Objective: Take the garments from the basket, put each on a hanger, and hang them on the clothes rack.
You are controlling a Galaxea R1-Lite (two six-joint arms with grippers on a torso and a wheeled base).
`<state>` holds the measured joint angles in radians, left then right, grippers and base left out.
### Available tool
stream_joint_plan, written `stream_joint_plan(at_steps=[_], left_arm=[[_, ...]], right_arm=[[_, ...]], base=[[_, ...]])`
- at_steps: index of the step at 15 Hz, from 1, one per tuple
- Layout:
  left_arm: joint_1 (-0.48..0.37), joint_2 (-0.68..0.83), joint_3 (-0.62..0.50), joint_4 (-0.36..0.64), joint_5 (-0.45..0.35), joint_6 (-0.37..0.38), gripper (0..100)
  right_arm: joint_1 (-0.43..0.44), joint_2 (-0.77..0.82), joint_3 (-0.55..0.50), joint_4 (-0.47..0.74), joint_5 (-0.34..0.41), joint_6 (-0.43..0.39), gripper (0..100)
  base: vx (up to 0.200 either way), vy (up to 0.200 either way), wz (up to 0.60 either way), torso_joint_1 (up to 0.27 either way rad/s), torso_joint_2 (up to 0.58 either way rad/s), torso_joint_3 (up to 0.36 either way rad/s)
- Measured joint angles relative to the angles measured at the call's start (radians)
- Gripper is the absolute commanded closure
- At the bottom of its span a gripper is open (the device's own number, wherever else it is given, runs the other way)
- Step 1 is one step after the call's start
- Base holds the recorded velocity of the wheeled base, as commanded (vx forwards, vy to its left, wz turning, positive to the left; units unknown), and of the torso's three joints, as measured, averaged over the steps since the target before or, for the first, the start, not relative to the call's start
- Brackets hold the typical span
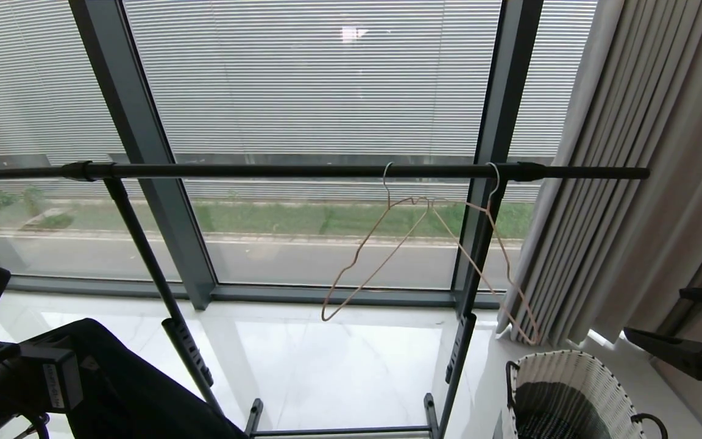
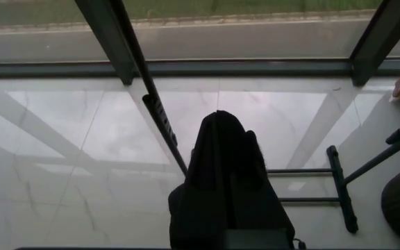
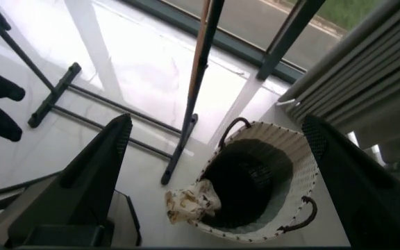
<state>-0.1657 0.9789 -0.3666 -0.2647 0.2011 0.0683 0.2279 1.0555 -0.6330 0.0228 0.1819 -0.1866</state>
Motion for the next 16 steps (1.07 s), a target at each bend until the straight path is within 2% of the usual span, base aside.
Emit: stream_joint_plan(at_steps=[1, 6, 10, 12, 14, 16], left_arm=[[0.0, 0.0, 0.0, 0.0, 0.0, 0.0, 100], [0.0, 0.0, 0.0, -0.013, 0.001, 0.0, 100], [0.0, -0.001, 0.0, -0.013, 0.001, 0.0, 100], [0.0, -0.001, 0.001, -0.013, 0.001, 0.001, 100], [0.0, -0.001, 0.001, -0.013, 0.002, 0.002, 100], [0.0, -0.001, 0.003, -0.013, 0.002, 0.002, 100]], right_arm=[[0.019, 0.023, -0.013, -0.017, 0.0, 0.011, 0], [0.118, 0.208, -0.049, -0.184, -0.009, 0.061, 0], [0.143, 0.394, -0.053, -0.323, -0.026, 0.066, 0], [0.155, 0.484, -0.053, -0.401, -0.077, 0.095, 0], [0.181, 0.577, -0.058, -0.492, -0.164, 0.173, 0], [0.199, 0.647, -0.086, -0.515, -0.201, 0.214, 0]], base=[[0.2, 0.0, 0.0, 0.002, 0.01, 0.007], [0.0, 0.0, 0.0, 0.0, 0.0, 0.0], [0.0, 0.0, 0.0, 0.0, 0.0, 0.0], [0.0, 0.0, 0.0, 0.0, 0.0, 0.0], [0.0, 0.0, 0.0, 0.0, 0.0, 0.0], [0.0, 0.0, 0.0, 0.0, 0.0, 0.0]])
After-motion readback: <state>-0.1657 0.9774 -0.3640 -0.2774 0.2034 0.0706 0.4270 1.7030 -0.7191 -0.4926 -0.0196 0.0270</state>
